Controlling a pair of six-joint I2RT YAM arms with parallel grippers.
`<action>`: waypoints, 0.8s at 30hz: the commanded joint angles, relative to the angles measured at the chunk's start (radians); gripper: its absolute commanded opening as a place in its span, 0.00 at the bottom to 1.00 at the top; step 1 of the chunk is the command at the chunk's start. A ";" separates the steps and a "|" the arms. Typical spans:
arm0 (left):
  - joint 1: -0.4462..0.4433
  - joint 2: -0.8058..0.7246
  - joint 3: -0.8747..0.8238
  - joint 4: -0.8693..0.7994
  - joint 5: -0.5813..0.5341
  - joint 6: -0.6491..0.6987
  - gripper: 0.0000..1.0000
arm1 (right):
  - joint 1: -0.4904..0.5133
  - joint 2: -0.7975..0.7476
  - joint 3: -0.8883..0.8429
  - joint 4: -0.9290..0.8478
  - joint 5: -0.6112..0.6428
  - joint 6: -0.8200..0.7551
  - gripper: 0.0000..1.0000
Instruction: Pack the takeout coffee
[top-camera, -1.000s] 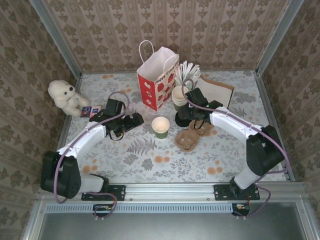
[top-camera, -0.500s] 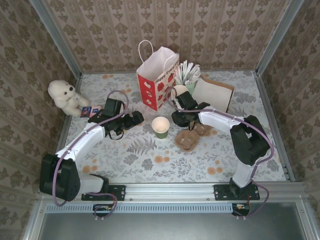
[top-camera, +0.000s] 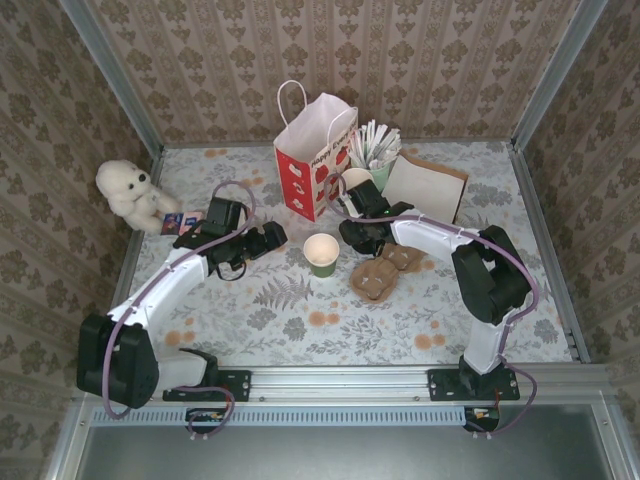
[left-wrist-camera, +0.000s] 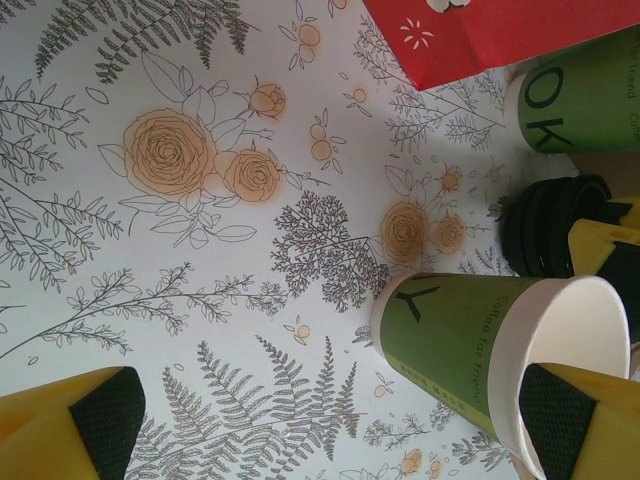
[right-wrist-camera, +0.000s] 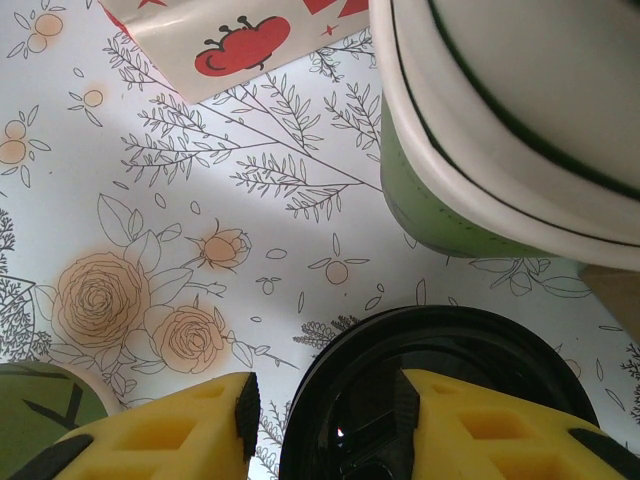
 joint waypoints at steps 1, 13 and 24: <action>-0.008 -0.020 -0.004 -0.001 -0.013 0.012 1.00 | 0.006 -0.026 0.021 -0.033 0.007 -0.018 0.44; -0.008 -0.035 -0.009 -0.001 -0.015 0.014 1.00 | 0.005 -0.176 -0.017 -0.016 -0.012 0.089 0.50; -0.008 -0.031 -0.012 0.000 -0.025 0.020 1.00 | -0.066 -0.316 -0.191 -0.004 0.143 0.545 0.52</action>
